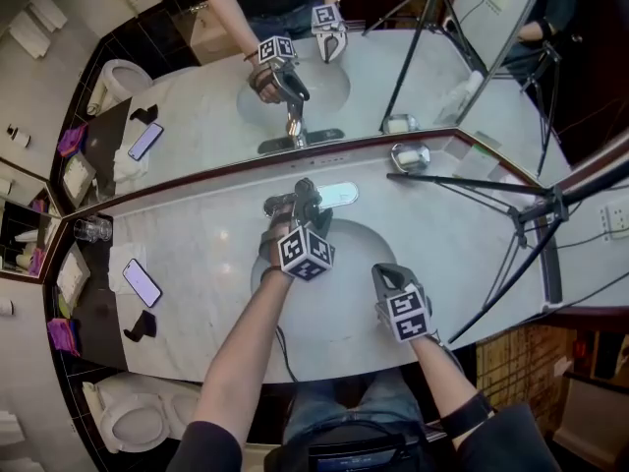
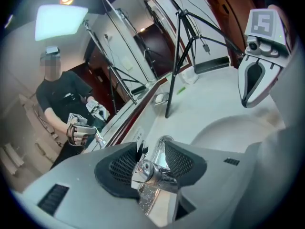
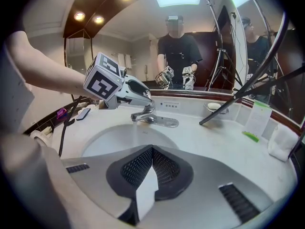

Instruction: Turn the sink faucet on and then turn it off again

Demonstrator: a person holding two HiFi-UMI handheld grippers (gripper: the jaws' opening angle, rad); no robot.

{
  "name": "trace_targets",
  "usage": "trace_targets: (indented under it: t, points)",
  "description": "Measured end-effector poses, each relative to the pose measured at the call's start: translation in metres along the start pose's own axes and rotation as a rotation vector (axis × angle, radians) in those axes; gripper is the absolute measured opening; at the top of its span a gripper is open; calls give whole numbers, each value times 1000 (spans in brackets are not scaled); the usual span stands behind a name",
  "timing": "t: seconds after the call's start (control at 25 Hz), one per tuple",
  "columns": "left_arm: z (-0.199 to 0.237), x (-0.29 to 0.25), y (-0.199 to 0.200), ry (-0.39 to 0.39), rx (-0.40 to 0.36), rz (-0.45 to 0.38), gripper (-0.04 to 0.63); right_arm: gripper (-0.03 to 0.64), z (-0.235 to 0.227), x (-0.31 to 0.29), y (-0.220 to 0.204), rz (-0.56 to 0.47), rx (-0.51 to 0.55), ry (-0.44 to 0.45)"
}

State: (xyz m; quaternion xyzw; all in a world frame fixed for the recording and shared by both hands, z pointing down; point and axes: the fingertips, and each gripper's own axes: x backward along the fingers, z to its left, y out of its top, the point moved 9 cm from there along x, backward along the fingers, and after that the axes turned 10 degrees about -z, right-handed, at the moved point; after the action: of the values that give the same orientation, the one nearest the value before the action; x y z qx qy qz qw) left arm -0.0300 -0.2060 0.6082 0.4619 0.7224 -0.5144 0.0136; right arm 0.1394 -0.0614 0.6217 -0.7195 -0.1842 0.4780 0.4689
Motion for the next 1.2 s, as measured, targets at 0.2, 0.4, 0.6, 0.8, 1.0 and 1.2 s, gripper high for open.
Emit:
trace_targets:
  t: [0.2, 0.4, 0.6, 0.8, 1.0, 1.2]
  points:
    - [-4, -1, 3, 39, -76, 13, 164, 17, -5, -1, -7, 6, -16, -2]
    - [-8, 0, 6, 76, -135, 23, 164, 17, 0, -5, -11, 11, -25, 9]
    - [-13, 2, 4, 67, -167, 23, 163, 18, 5, -9, -12, 15, -28, 16]
    - [-18, 1, 3, 70, -180, 27, 167, 17, 6, -12, -11, 17, -26, 19]
    - [-24, 2, 2, 72, -191, 22, 167, 18, 10, -15, -12, 18, -28, 23]
    - [-38, 0, -2, 45, -228, 30, 166, 18, 9, -18, -12, 20, -28, 26]
